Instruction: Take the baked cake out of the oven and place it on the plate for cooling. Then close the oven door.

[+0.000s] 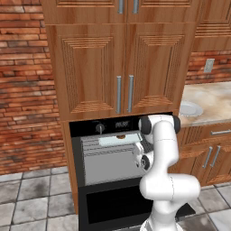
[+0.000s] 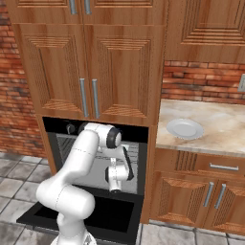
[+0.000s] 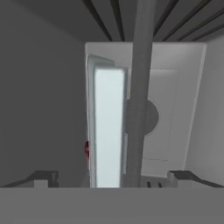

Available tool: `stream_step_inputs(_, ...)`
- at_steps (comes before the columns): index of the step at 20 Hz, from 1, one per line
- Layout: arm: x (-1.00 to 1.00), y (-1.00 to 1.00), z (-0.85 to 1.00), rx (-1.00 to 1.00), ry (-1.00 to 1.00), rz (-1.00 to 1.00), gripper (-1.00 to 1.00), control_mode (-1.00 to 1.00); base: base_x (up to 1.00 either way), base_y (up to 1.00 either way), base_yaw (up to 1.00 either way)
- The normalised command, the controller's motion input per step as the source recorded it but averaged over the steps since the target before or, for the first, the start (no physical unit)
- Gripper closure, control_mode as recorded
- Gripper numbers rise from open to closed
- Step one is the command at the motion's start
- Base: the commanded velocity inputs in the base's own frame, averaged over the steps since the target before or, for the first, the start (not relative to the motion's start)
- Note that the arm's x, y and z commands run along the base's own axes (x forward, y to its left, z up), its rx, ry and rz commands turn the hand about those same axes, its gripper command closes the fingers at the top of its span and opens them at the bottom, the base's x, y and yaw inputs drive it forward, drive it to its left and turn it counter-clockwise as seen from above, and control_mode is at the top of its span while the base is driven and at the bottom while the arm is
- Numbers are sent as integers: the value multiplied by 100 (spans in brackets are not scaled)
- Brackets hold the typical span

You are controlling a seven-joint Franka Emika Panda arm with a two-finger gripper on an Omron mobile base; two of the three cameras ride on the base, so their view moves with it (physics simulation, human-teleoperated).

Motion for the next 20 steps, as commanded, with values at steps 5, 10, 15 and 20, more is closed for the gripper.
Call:
stream_step_inputs(5,21,0,0,0,0,0,-100,-100,0,0,0)
stream_step_inputs(10,13,-6,-2,0,0,0,-100,-100,0,0,0)
stream_step_inputs(15,5,-10,-3,0,0,0,-100,-100,0,0,0)
stream_step_inputs(20,6,-9,-2,0,0,0,-100,-100,0,0,0)
